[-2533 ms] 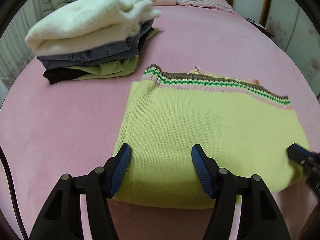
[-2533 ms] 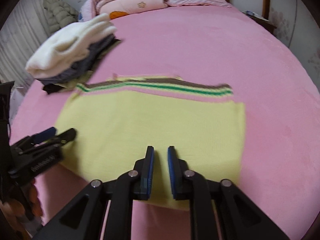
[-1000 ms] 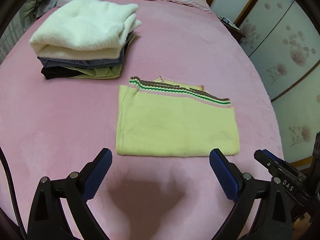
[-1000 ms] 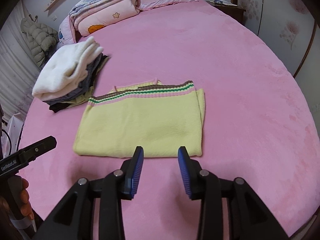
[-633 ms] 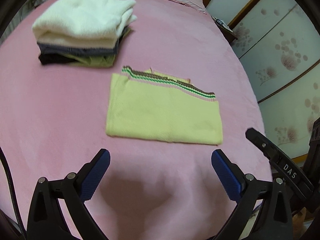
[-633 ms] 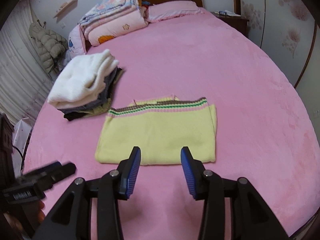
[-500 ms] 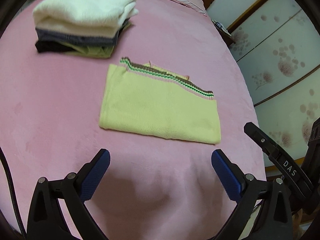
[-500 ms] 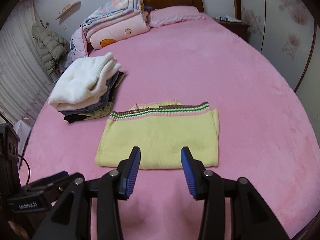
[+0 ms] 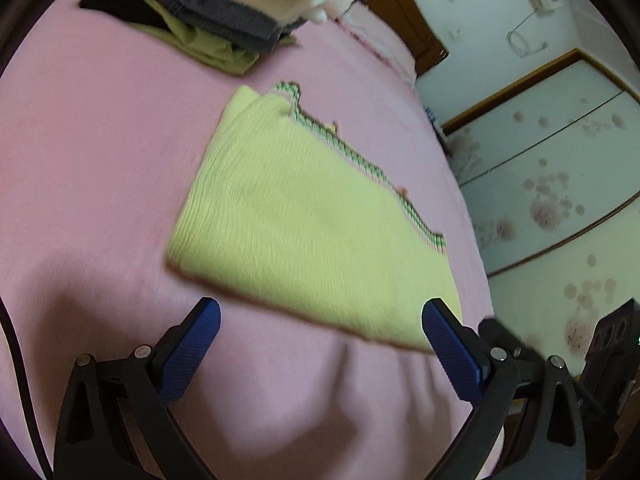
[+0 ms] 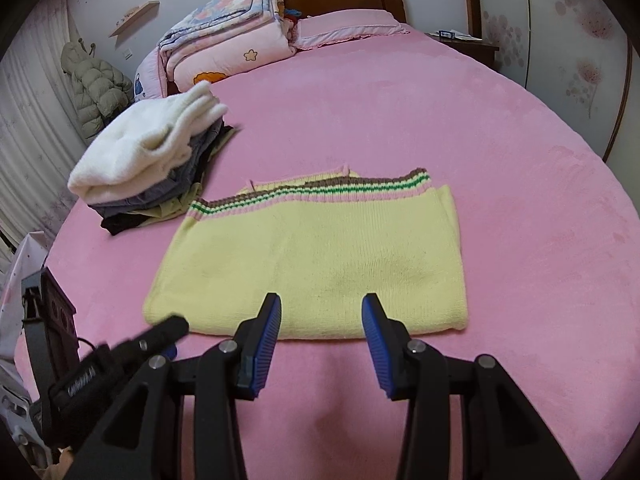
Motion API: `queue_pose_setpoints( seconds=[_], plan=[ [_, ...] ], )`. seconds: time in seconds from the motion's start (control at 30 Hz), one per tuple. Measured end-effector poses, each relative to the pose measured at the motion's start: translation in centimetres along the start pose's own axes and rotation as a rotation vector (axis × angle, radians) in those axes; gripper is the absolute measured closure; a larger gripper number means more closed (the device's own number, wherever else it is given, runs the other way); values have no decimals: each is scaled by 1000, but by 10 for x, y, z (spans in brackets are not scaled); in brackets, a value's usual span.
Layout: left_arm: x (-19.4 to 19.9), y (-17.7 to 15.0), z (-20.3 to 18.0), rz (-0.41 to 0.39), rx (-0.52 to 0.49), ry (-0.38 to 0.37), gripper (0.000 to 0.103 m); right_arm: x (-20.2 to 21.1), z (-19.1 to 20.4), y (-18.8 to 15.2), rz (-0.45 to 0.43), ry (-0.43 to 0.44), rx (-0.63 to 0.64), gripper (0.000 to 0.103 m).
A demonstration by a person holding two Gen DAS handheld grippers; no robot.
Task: Fold large clothes
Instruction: 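Grasp one side of the folded cardigan with the left tool, then fold the held side over the middle with the left tool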
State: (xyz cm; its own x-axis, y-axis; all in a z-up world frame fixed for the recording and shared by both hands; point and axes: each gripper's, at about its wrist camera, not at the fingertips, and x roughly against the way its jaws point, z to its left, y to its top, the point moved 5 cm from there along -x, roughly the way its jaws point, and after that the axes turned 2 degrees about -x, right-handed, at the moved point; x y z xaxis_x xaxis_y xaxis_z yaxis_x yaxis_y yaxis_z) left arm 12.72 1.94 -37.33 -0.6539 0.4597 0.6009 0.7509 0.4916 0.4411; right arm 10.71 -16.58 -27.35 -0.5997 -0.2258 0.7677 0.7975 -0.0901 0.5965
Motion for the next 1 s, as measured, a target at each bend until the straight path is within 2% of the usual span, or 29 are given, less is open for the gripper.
queue_pose_setpoints(
  seconds=[0.2, 0.3, 0.4, 0.47, 0.5, 0.53, 0.6, 0.67, 0.8, 1.0],
  plan=[
    [-17, 19, 0, -77, -41, -30, 3, -19, -2, -4, -7, 10, 12, 61],
    [-25, 30, -1, -105, -43, -39, 11, -23, -1, -1, -23, 15, 22, 61],
    [-30, 36, -2, -123, -38, -29, 42, -29, 0, 3, -33, 10, 34, 61],
    [-31, 39, -3, -138, -44, -3, 77, -32, 1, 6, -38, 3, 47, 61],
    [-29, 41, -4, -141, -46, 6, 84, -34, 3, 8, -46, -5, 62, 62],
    [-28, 42, -4, -141, -47, 7, 87, -36, 6, 10, -51, -14, 77, 65],
    [-27, 42, -8, -126, -72, 39, 89, -41, 14, 13, -49, -19, 117, 80],
    [-24, 42, -17, -132, -113, 57, 90, -47, 22, 15, -45, -15, 147, 89],
    [-10, 45, -38, -164, -206, 72, 90, -62, 38, 13, -36, 22, 189, 98],
    [0, 40, -75, -166, -393, 60, 91, -94, 36, -5, 31, 51, 180, 101]
  ],
)
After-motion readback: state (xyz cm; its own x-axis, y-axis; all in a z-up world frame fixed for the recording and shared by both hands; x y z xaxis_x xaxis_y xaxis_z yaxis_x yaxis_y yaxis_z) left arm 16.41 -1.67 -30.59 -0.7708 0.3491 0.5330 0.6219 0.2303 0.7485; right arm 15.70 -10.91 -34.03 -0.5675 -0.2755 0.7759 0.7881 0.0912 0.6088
